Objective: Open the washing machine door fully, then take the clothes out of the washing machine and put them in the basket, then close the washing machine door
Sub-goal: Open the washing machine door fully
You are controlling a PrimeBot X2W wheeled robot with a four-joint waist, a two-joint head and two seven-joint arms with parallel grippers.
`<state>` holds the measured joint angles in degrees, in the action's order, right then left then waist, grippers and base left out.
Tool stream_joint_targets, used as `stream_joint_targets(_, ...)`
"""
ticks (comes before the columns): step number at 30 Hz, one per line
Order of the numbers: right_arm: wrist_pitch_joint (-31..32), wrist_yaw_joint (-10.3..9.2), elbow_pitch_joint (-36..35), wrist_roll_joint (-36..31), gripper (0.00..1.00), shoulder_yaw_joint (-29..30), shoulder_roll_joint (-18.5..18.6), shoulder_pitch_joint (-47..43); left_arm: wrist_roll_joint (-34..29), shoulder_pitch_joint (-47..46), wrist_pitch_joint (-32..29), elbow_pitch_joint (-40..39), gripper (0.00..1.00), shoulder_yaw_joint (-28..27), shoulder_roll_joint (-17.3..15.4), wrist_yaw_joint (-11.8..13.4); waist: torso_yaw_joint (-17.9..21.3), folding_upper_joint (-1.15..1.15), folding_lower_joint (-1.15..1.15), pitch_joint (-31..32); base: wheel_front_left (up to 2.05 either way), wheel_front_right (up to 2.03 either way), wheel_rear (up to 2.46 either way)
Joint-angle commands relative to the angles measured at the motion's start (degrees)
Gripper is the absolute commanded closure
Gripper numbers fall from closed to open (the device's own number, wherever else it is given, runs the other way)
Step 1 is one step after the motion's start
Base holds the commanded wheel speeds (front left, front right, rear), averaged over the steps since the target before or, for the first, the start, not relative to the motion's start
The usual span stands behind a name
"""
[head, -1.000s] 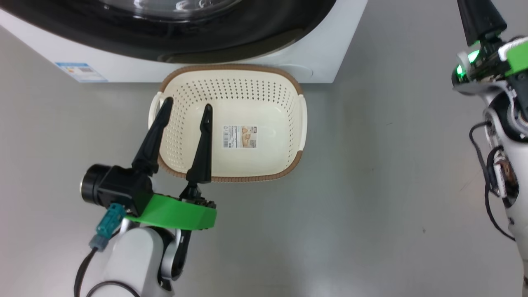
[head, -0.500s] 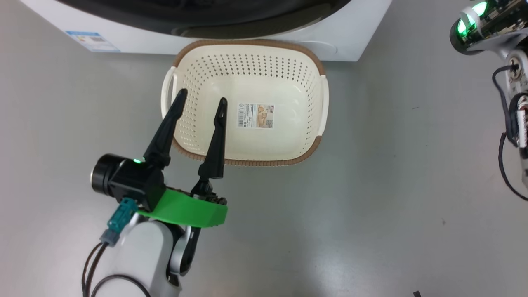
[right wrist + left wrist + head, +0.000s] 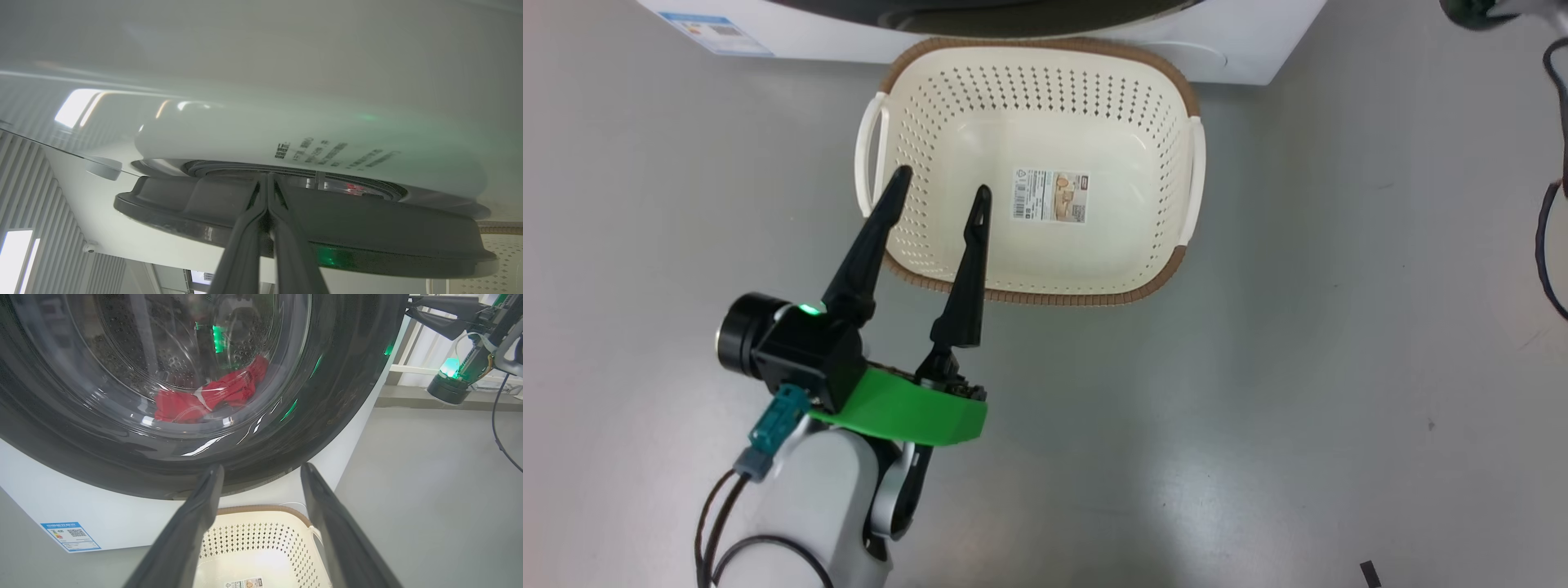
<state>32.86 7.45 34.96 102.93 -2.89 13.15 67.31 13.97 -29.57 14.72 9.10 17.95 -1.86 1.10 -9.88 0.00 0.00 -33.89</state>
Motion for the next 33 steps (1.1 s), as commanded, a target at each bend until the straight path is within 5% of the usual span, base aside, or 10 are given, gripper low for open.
stream_joint_targets(1, 0.4, 0.03, -1.1, -0.2, 1.00, 0.0, -0.9, 1.4, 0.2, -0.4, 0.3, -1.3, 0.00, -1.3, -1.0, 0.5, -0.2, 0.00, 0.00, -0.6, 0.00, 0.00, 0.00)
stream_joint_targets(15, 4.9, 0.03, 3.7, -2.5, 1.00, -1.3, -3.0, 7.2, 1.0, -2.1, 0.3, -1.0, 0.00, -0.1, -1.0, 1.0, -1.5, 0.00, 0.00, -3.0, 0.00, 0.00, 0.00)
stream_joint_targets(33, 13.9, 0.03, 3.5, -4.1, 1.00, -4.2, -5.7, 4.3, 0.9, -1.7, 0.3, -0.4, 0.00, -2.8, -1.0, 0.9, 0.7, 0.00, 0.00, -0.5, 0.00, 0.00, 0.00)
